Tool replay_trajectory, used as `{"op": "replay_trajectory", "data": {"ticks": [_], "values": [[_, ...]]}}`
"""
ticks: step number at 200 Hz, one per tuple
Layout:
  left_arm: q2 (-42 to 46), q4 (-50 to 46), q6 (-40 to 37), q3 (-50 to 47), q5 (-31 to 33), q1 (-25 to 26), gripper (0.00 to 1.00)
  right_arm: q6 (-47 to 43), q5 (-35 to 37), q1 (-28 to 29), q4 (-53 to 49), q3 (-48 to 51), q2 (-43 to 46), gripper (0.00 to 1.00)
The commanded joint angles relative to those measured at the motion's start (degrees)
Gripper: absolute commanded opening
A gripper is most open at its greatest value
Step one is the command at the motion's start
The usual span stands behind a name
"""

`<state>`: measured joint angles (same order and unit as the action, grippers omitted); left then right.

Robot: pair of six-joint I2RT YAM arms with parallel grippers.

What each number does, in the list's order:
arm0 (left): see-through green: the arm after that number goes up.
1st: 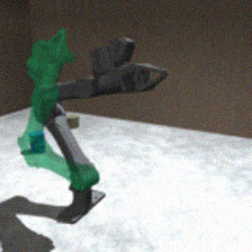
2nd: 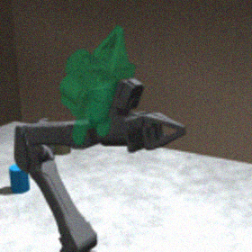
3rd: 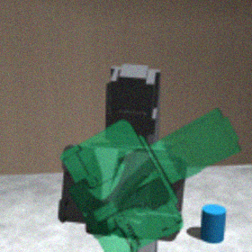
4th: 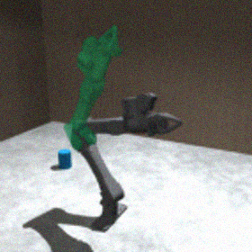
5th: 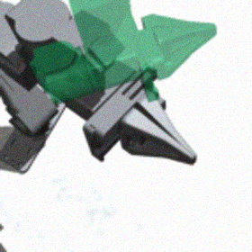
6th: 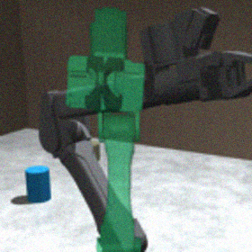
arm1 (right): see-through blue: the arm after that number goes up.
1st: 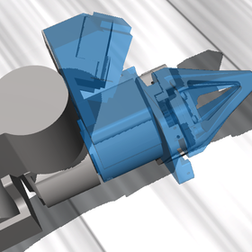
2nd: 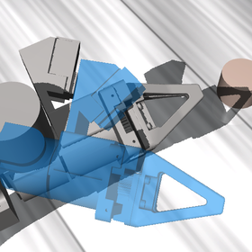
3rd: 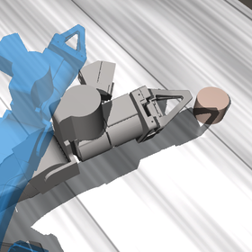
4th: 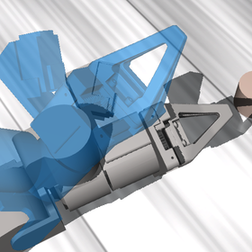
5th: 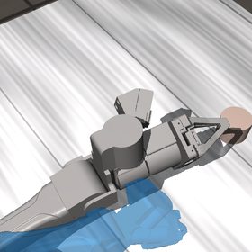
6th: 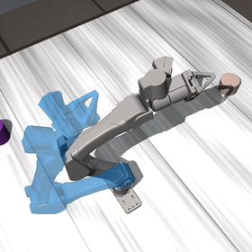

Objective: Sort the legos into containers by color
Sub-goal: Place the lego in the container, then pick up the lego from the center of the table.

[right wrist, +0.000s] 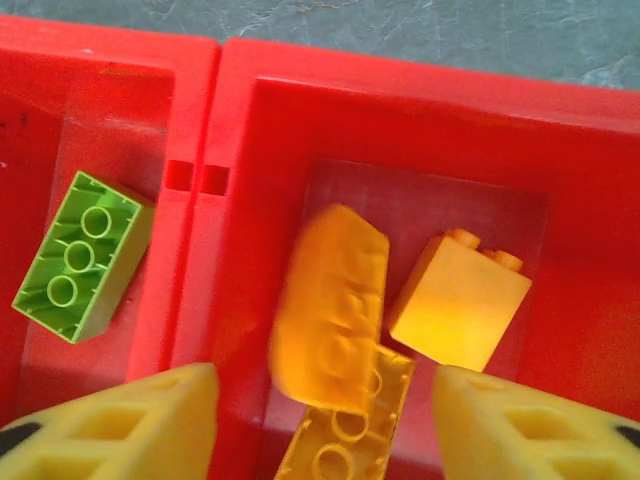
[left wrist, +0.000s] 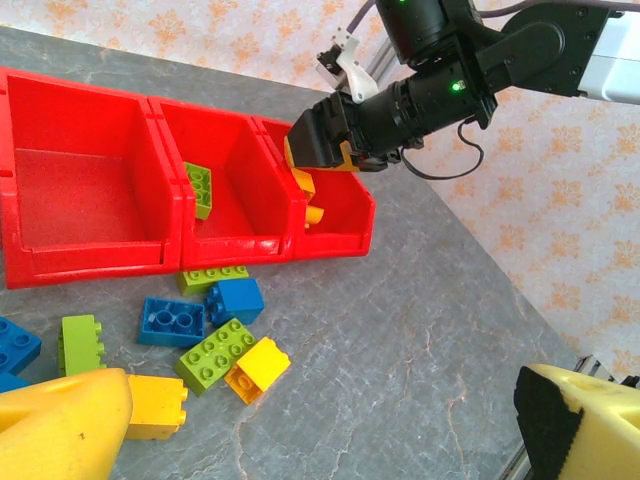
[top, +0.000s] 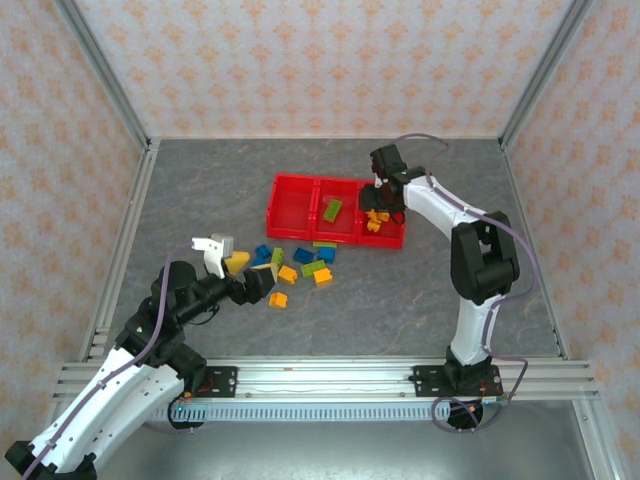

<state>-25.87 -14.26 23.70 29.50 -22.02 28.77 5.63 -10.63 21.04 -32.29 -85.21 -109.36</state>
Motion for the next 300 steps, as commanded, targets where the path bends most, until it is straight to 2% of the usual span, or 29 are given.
{"op": "replay_trajectory", "data": {"ticks": [1,19,43,70,102,140,182,219,258,300], "values": [[0.2,1.31,-0.35,-0.14,1.23,0.09,0.99,1.57,2.11,-0.37,-0.22,1.49,4.63,0.69],[0.03,1.08,-0.33,-0.14,2.01,0.12,0.99,4.17,2.69,-0.24,-1.54,1.65,7.12,0.77],[-0.58,0.73,-0.5,-0.05,2.81,0.14,0.99,7.42,5.35,1.48,-3.79,2.95,11.95,0.8],[-1.54,0.46,-0.59,0.12,3.25,0.12,0.99,11.61,9.33,7.52,-6.72,6.38,17.32,0.84],[-1.99,0.46,-0.9,0.21,3.43,0.14,0.99,16.82,7.85,16.59,-4.35,13.56,21.16,0.89],[-2.3,0.46,-0.59,0.21,3.1,0.11,0.99,19.29,7.47,24.67,-2.83,16.88,18.92,0.9],[-2.43,0.47,-0.7,0.12,3.41,0.11,0.99,19.54,6.57,28.73,-0.88,16.33,11.95,0.9],[-2.19,-0.15,-0.38,0.39,5.22,0.09,0.99,17.03,3.23,29.39,1.7,14.84,6.39,0.84],[-1.57,0.11,-0.37,0.21,5.15,0.08,0.99,15.78,3.1,30.01,0.77,11.74,0.98,0.77],[-1.64,0.01,-0.33,0.21,5.16,0.08,0.99,15.13,5.53,30.34,-1.69,9.87,-2.0,0.59]]}}
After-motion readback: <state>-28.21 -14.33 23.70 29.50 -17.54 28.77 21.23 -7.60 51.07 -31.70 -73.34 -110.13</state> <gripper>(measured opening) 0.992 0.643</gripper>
